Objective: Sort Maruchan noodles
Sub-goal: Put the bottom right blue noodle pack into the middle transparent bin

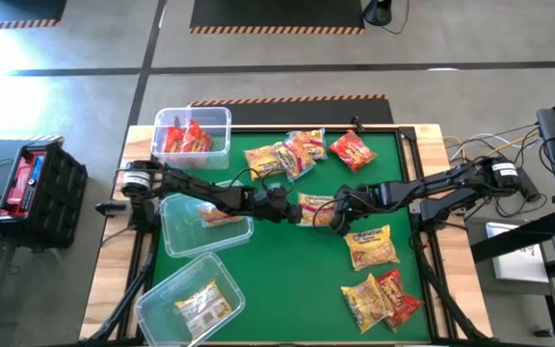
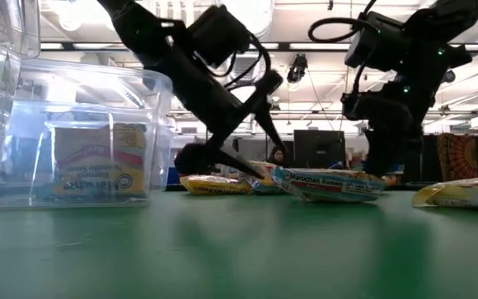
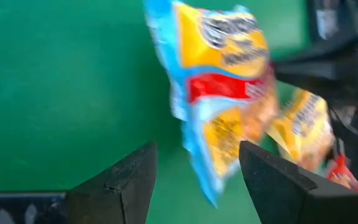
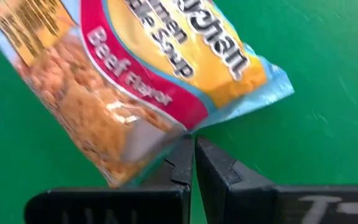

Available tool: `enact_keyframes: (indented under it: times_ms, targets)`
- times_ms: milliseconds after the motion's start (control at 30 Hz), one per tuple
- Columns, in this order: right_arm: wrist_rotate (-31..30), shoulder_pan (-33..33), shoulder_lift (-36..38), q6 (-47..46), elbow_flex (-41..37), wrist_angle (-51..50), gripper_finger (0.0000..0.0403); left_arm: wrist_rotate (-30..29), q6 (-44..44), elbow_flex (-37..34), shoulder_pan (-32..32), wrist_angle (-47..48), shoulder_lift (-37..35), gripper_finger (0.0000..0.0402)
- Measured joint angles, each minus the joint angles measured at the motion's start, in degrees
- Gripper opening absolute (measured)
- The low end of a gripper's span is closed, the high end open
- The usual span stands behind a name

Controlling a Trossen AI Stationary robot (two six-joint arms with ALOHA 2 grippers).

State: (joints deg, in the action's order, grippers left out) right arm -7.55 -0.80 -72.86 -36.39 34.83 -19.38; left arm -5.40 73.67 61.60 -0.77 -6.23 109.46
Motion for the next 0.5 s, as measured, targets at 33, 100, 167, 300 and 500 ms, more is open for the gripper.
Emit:
enact_keyframes:
  times_ms: [33,100,167,300,500]
  targets:
    - [0.01,0.0,0.0,-0.01,-0.18,1.13,0.0009,-0.53,0.69,-0.04,-0.23,-0.03,0.59,0.021]
    - [0.0,0.0,0.0,-0.39,-0.42,2.67,0.0009,-1.41,1.1,-0.09,-0.74,-0.69,1.57,0.021]
    - [0.0,0.0,0.0,-1.54,-0.63,3.25,0.0009,-1.63,1.51,-0.02,-1.21,-2.21,2.08,0.021]
    - [-0.02,0.0,0.0,-3.65,-1.45,4.38,0.0009,-1.43,0.81,0.09,-2.24,-3.83,2.84,0.021]
    - [-0.02,0.0,0.0,-4.1,-3.46,8.23,0.0009,-0.08,-2.27,0.52,-4.26,-4.38,3.03,0.021]
